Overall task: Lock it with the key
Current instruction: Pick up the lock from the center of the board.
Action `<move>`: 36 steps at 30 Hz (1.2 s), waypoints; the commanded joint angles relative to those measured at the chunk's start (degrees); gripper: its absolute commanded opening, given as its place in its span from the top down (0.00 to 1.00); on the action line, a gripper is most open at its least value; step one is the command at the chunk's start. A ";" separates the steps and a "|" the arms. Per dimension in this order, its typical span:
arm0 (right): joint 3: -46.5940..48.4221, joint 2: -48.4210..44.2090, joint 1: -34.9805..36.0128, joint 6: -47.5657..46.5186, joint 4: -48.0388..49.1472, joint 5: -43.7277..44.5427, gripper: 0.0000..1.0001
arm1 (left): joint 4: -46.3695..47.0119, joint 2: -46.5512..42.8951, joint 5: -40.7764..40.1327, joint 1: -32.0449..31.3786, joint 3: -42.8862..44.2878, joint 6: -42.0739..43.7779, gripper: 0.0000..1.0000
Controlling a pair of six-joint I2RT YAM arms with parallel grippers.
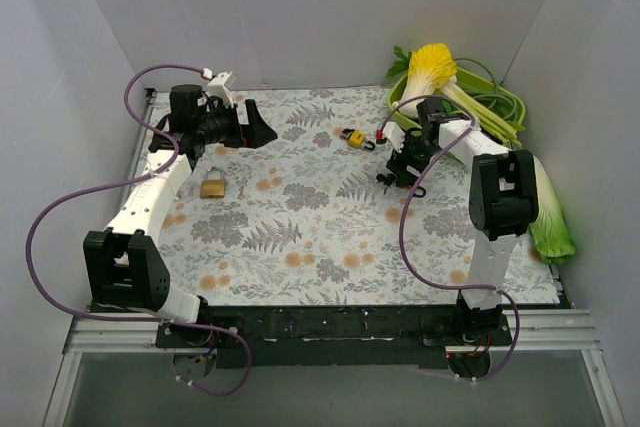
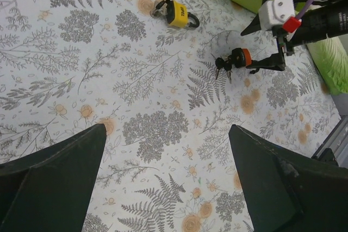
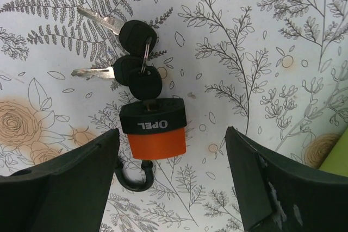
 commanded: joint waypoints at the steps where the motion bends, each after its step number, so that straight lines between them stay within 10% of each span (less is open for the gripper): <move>1: 2.67 2.03 0.02 -3.10 -0.98 -0.71 0.15 | 4.84 -3.34 1.04 0.24 -0.29 -1.73 0.02; 11: -3.21 1.69 2.04 -5.66 2.44 1.93 0.26 | 6.77 -3.43 -0.28 0.33 -0.99 -5.60 0.02; 20: 2.46 -2.62 3.19 3.02 -1.94 -6.05 0.95 | -0.06 -1.69 3.65 0.86 3.13 -2.97 0.02; 29: 15.16 -9.82 3.19 47.11 3.73 -21.88 0.99 | 8.34 -5.10 13.07 1.30 -1.42 -5.52 0.02; 36: 1.37 -20.90 3.36 81.76 23.18 -9.00 0.99 | 7.22 -7.65 1.42 -6.94 -3.80 5.53 0.03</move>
